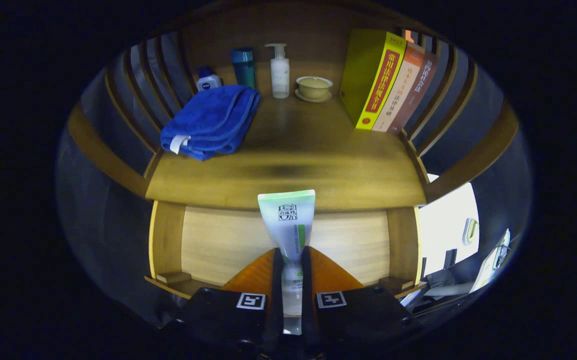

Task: Pull open the drawer, take out the items inside it, and place them on the countertop above the cabinet.

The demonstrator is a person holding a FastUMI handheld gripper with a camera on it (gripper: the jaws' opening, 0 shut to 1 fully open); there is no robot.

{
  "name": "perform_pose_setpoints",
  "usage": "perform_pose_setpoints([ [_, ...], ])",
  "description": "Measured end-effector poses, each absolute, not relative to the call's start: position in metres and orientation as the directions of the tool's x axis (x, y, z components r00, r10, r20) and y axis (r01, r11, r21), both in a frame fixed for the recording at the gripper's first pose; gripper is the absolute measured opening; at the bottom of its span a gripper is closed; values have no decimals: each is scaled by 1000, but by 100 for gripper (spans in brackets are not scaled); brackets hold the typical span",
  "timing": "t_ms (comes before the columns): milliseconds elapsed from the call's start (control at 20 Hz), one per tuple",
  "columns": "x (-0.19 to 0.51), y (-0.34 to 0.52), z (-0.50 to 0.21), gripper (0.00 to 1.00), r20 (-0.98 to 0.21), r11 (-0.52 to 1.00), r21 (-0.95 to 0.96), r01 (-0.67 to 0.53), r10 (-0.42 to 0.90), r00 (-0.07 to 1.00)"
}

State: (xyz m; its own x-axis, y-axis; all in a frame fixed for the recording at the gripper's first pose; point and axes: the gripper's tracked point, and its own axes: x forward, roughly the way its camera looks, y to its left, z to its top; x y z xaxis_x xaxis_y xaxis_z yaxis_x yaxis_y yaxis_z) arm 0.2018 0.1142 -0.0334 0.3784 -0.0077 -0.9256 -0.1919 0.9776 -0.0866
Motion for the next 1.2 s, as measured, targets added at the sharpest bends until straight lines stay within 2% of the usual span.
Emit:
perform_pose_setpoints([
  [350, 275, 137, -19, 24, -909, 974, -120, -193, -29, 416],
  [700, 330, 143, -59, 23, -918, 971, -151, -186, -69, 390],
  [1100, 344, 131, -82, 26, -923, 982, -140, -129, -82, 376],
  [1200, 344, 131, -83, 31, -922, 985, -130, -114, -77, 380],
])
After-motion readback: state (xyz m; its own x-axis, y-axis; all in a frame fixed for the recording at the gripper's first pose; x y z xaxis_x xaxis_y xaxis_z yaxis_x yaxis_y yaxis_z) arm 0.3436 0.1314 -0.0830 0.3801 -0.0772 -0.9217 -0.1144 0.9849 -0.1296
